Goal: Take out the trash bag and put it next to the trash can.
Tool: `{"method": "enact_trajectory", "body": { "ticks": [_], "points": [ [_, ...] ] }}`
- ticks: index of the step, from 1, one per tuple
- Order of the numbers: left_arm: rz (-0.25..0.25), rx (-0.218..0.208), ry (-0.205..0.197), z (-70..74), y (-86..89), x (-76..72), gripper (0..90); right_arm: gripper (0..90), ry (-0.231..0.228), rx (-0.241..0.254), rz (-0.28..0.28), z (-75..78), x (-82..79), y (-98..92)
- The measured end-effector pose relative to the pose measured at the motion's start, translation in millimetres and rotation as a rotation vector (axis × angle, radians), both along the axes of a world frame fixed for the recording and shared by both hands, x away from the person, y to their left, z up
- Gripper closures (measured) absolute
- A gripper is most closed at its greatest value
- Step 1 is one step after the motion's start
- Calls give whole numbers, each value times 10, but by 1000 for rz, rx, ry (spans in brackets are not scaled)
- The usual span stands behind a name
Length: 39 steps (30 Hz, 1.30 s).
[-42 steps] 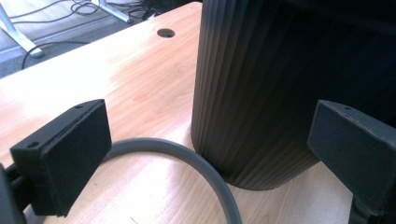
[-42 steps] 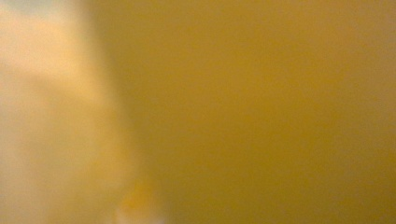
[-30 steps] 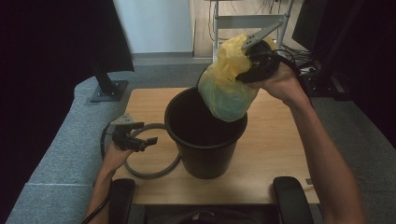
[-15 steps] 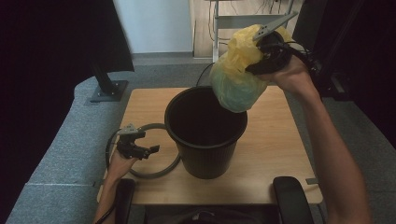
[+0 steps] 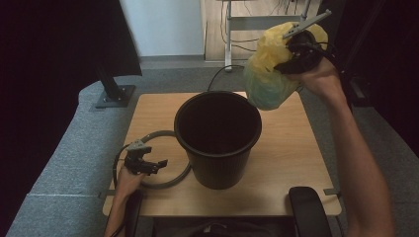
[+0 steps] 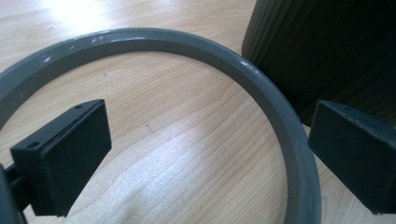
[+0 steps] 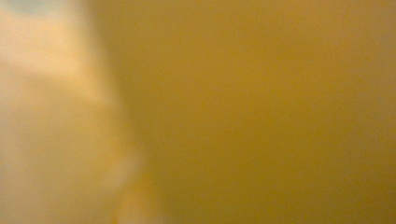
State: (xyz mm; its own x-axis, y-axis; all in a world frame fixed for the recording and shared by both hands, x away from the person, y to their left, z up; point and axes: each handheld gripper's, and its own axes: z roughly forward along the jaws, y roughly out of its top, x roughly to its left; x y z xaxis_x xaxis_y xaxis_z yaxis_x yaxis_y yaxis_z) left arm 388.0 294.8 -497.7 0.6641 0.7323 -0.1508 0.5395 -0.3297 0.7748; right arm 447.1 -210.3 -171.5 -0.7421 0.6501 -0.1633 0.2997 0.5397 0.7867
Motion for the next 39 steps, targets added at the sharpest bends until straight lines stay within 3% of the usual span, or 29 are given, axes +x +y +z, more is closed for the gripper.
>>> {"method": "enact_trajectory", "body": {
  "ticks": [7,15,20,27,39],
  "points": [
    [23,41,8,-96,26,-20,0,743,3,8,-84,-182,81,-190],
    [32,21,10,-141,33,-37,0,744,15,21,-148,-439,136,-365],
    [58,18,-18,-142,56,-47,0,743,36,27,-175,-703,182,-455],
    [69,21,4,-173,81,12,0,743,64,46,-203,-1075,238,-551],
    [132,138,18,-231,76,89,0,738,98,54,-239,-1826,320,-550]
  ]
}}
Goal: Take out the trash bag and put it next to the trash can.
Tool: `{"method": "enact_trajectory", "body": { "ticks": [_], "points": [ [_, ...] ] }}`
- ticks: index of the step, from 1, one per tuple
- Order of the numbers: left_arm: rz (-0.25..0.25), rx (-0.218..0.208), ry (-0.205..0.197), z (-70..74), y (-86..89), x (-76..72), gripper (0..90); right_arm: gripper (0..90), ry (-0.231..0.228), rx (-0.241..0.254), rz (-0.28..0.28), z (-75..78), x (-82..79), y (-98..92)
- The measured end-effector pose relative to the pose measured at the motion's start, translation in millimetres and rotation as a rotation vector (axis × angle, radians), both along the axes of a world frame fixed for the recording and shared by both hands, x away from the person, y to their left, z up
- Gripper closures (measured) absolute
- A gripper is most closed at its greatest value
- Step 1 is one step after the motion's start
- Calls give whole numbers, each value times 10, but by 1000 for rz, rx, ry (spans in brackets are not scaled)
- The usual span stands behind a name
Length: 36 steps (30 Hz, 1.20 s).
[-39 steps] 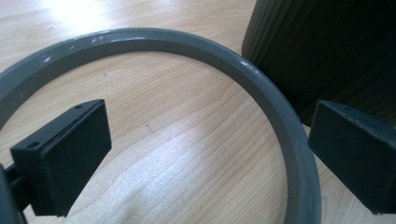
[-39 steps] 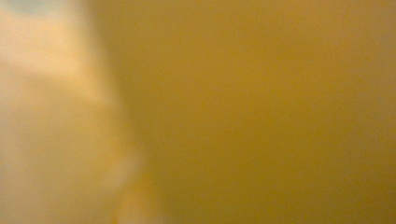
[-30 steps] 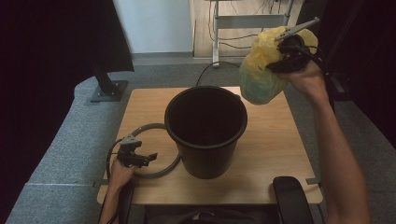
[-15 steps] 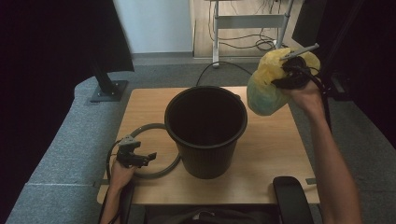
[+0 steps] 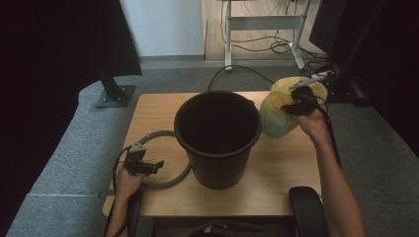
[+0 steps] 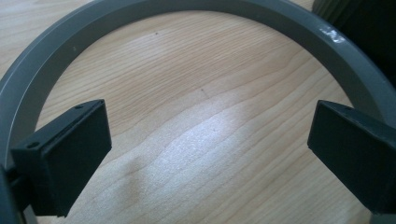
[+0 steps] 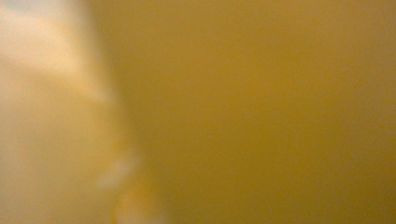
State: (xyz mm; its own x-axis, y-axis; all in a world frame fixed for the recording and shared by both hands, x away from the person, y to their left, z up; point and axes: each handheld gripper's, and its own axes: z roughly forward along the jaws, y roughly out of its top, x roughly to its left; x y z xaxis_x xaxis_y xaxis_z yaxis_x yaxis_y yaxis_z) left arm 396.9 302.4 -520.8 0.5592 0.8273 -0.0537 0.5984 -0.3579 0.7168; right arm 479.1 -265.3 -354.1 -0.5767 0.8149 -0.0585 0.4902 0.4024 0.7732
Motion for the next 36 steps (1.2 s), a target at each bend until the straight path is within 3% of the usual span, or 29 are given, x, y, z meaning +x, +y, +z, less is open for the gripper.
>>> {"method": "enact_trajectory", "body": {
  "ticks": [5,15,25,29,36],
  "points": [
    [14,25,14,-25,23,29,0,732,27,1,-19,-301,15,9],
    [7,21,40,-45,30,49,0,712,96,14,-57,-860,-17,9],
    [-6,36,35,-43,16,40,0,677,183,1,-115,-1348,-136,-25],
    [-10,39,42,-49,8,44,0,661,220,-28,-125,-1526,-216,-9],
    [-5,50,48,-55,0,52,0,651,236,2,-149,-1791,-233,34]
  ]
}}
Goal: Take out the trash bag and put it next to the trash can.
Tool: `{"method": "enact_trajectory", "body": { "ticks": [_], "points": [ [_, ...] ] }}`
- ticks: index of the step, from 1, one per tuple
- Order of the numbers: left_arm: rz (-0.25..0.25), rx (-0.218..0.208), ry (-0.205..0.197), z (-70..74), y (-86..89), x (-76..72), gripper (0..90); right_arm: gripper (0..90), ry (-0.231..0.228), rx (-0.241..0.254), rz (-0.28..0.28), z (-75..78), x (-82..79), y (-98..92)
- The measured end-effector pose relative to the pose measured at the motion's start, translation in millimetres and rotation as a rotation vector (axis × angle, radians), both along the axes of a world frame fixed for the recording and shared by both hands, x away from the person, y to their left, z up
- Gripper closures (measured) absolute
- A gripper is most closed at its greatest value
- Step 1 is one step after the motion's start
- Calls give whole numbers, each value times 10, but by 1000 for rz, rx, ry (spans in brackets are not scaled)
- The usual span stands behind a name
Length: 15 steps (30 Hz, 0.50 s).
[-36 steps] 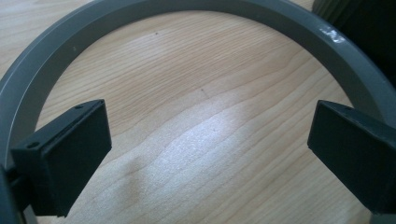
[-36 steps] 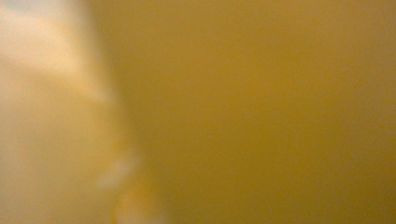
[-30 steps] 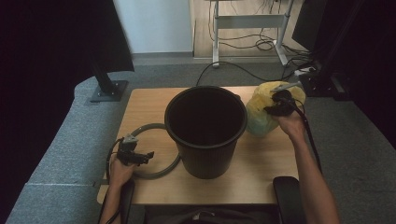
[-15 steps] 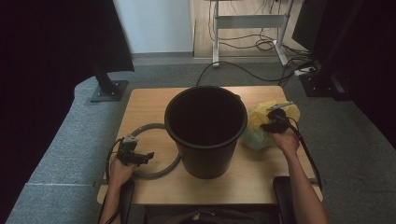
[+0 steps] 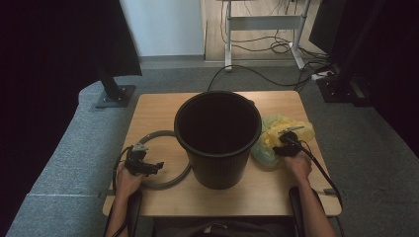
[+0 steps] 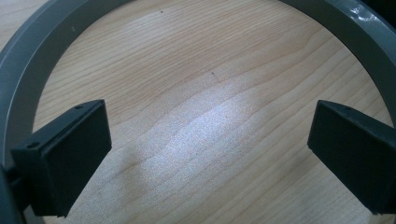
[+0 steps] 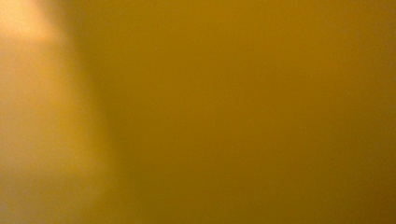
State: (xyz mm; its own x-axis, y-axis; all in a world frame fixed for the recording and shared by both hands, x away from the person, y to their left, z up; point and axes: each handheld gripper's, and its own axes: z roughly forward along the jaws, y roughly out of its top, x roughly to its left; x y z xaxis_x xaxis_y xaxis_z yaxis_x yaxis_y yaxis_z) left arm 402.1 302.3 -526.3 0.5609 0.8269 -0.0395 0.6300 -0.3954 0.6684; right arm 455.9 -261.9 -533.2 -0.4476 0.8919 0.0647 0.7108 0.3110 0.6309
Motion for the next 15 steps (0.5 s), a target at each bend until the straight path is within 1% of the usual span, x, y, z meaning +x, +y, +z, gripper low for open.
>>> {"method": "enact_trajectory", "body": {
  "ticks": [3,5,6,7,10,11,12,13,14,15],
  "points": [
    [-1,-4,6,-5,4,8,0,647,-9,10,-12,-19,91,32],
    [-3,1,6,-6,-2,6,0,637,-15,-16,-17,-15,163,80],
    [-3,1,6,-6,-2,6,0,637,-15,-16,-17,-15,163,80],
    [-4,7,6,-8,-8,3,0,622,-24,-30,-33,-18,245,131],
    [-7,4,4,-5,-4,-1,0,588,-33,-33,-61,-28,383,183],
    [-6,5,3,-4,-4,-2,0,562,-39,-35,-72,-34,424,200],
    [-6,5,3,-4,-4,-2,0,562,-39,-35,-72,-34,424,200],
    [-8,9,1,-3,-8,-3,0,482,-45,-64,-103,-33,490,236],
    [-8,12,0,-5,-12,-3,0,451,-43,-72,-102,-30,518,245],
    [-9,14,0,-6,-15,-3,0,392,-33,-81,-100,-23,540,247]
  ]
}}
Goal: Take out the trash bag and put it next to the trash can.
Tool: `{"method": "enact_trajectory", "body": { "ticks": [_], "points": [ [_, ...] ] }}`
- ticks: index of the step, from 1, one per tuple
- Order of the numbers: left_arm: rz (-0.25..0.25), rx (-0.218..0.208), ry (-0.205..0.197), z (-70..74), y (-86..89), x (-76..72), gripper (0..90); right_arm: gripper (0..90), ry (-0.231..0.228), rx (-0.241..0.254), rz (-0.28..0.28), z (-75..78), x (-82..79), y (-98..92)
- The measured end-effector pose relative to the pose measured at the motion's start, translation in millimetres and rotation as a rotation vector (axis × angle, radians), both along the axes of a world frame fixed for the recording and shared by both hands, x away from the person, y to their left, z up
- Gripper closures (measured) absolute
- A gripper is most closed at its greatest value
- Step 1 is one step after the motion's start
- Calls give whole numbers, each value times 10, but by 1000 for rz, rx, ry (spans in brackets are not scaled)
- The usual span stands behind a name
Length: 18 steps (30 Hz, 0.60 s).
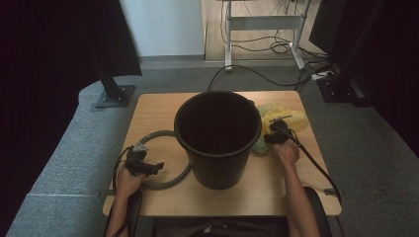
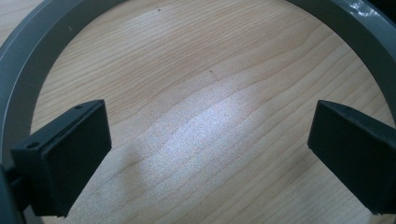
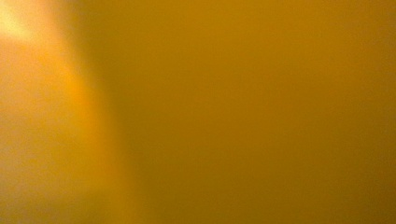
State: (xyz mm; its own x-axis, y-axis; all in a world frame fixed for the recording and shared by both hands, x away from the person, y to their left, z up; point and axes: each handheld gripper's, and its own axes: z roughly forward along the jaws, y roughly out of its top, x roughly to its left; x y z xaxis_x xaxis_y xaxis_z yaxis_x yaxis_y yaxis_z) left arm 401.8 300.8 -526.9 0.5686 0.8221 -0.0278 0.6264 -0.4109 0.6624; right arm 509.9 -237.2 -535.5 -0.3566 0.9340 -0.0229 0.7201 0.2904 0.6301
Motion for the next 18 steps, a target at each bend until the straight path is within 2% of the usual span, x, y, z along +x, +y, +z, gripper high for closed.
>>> {"method": "enact_trajectory", "body": {
  "ticks": [2,5,7,9,11,13,18],
  "points": [
    [-2,-2,-2,0,3,-2,0,272,19,-10,7,22,30,-19],
    [1,-10,-7,3,11,-7,0,155,11,25,12,95,7,-70],
    [1,-11,-12,10,13,-15,0,145,19,51,35,165,-16,-97],
    [-2,-8,-22,14,6,-25,0,137,-2,54,46,258,-59,-111],
    [-6,-3,-23,15,1,-27,0,136,1,84,61,346,-103,-117],
    [-8,0,-23,14,0,-27,0,136,-10,78,81,433,-160,-121],
    [-9,1,-23,12,-2,-30,0,141,-11,61,85,602,-323,-167]
  ]
}}
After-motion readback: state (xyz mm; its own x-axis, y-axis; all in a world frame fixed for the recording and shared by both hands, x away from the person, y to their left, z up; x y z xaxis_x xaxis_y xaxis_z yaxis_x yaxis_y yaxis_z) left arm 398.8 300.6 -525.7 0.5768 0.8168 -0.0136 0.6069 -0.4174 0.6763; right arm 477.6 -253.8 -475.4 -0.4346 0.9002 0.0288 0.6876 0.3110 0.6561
